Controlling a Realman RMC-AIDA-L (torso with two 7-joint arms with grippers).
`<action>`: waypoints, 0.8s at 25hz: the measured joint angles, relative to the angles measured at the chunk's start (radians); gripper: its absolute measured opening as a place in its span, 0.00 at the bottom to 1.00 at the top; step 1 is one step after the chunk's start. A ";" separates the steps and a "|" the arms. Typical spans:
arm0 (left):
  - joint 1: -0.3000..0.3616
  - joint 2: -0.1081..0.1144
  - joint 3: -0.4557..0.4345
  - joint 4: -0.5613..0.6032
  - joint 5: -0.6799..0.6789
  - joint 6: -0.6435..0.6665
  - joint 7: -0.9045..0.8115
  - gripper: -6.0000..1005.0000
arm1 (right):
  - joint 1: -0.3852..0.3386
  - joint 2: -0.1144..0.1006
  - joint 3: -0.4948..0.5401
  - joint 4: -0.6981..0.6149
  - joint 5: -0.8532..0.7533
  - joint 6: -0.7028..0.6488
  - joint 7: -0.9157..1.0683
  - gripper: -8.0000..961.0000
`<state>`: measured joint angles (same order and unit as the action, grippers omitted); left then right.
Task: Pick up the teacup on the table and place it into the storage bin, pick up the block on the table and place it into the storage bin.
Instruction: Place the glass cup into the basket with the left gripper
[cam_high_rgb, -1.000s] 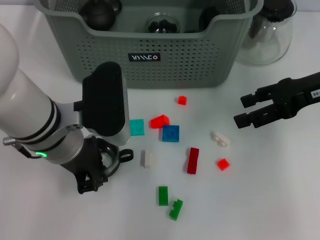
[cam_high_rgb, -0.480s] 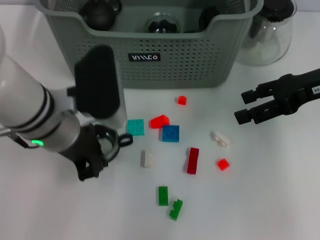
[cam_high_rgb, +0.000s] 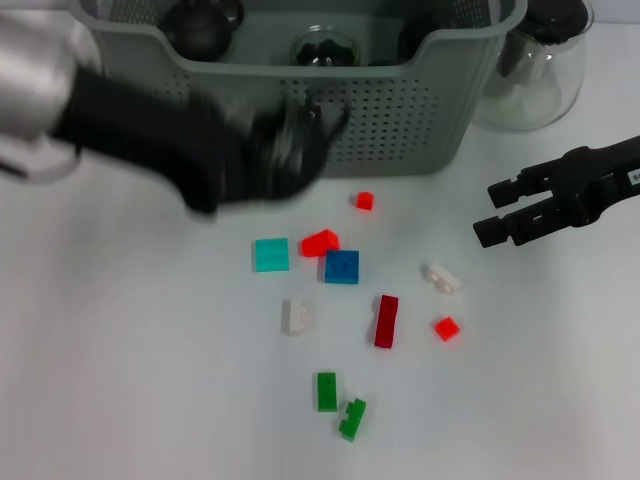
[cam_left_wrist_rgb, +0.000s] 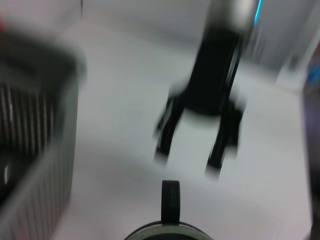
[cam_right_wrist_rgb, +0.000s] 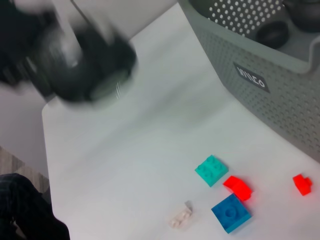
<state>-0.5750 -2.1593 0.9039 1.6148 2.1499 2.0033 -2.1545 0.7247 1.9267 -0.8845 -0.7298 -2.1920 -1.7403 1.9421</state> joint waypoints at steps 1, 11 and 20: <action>-0.033 0.007 -0.058 -0.014 -0.031 0.011 -0.003 0.04 | 0.000 0.000 0.001 0.000 -0.001 0.000 0.003 0.96; -0.326 0.218 -0.103 -0.402 0.057 -0.358 -0.012 0.04 | 0.012 0.000 0.002 -0.002 -0.003 0.004 0.070 0.96; -0.480 0.280 -0.042 -0.865 0.180 -0.749 0.047 0.04 | 0.026 0.001 -0.005 0.002 -0.008 0.010 0.102 0.96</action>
<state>-1.0549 -1.8793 0.8618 0.7494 2.3297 1.2539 -2.1071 0.7509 1.9276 -0.8894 -0.7281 -2.2001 -1.7302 2.0442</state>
